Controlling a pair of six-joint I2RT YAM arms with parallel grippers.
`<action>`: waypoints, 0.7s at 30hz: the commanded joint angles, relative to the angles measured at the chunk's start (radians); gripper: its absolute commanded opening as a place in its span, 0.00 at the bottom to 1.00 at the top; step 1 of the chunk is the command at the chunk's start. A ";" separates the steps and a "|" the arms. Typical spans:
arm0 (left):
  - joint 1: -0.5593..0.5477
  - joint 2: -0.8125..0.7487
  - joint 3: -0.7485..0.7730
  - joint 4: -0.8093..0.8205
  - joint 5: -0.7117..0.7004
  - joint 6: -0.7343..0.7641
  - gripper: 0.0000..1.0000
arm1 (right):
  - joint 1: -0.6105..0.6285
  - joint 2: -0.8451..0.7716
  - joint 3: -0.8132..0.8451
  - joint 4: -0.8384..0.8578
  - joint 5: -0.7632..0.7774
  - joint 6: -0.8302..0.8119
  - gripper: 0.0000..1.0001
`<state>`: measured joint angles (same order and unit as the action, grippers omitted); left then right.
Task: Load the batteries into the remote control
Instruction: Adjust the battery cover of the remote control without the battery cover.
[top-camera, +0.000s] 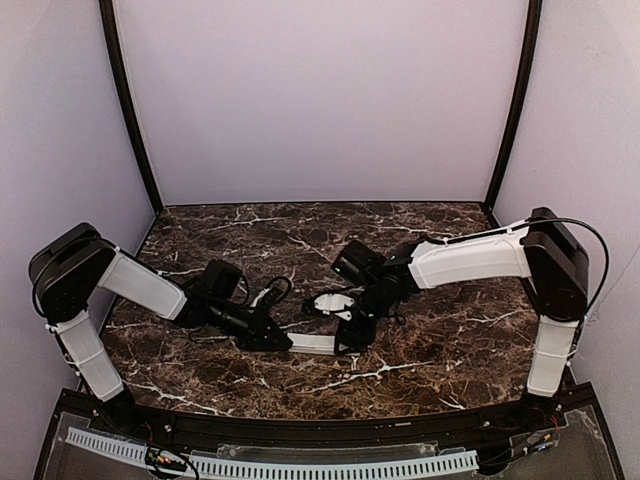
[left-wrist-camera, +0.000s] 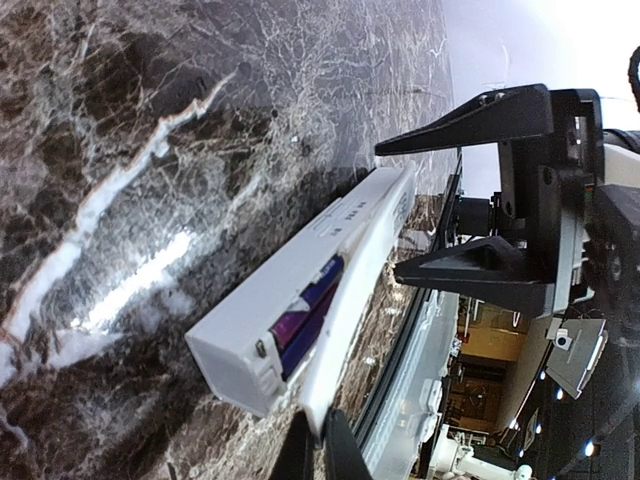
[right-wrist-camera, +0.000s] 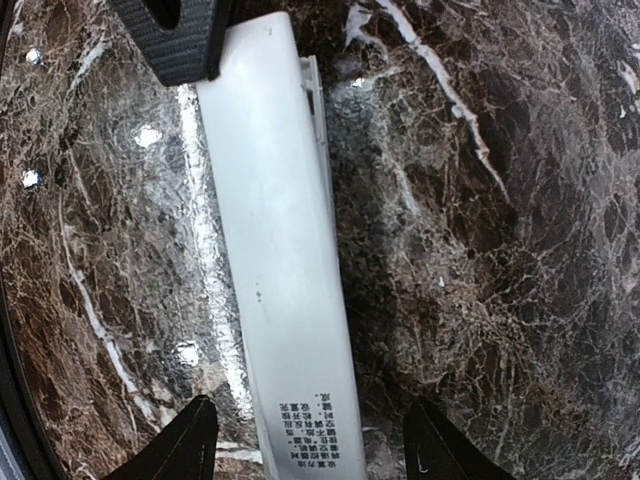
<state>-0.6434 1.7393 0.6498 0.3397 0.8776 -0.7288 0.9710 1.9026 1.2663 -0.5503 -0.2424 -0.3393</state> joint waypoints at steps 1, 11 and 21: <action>0.002 0.017 -0.001 -0.090 -0.032 0.033 0.00 | 0.008 -0.031 0.040 -0.013 -0.015 -0.007 0.62; 0.004 0.023 -0.020 -0.023 0.018 0.002 0.00 | 0.015 0.018 0.065 -0.021 -0.032 -0.028 0.61; 0.026 0.016 -0.030 -0.032 0.051 0.016 0.00 | 0.017 0.052 0.075 -0.025 -0.004 -0.033 0.60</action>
<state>-0.6289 1.7489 0.6445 0.3504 0.9195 -0.7219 0.9760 1.9251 1.3132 -0.5732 -0.2634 -0.3626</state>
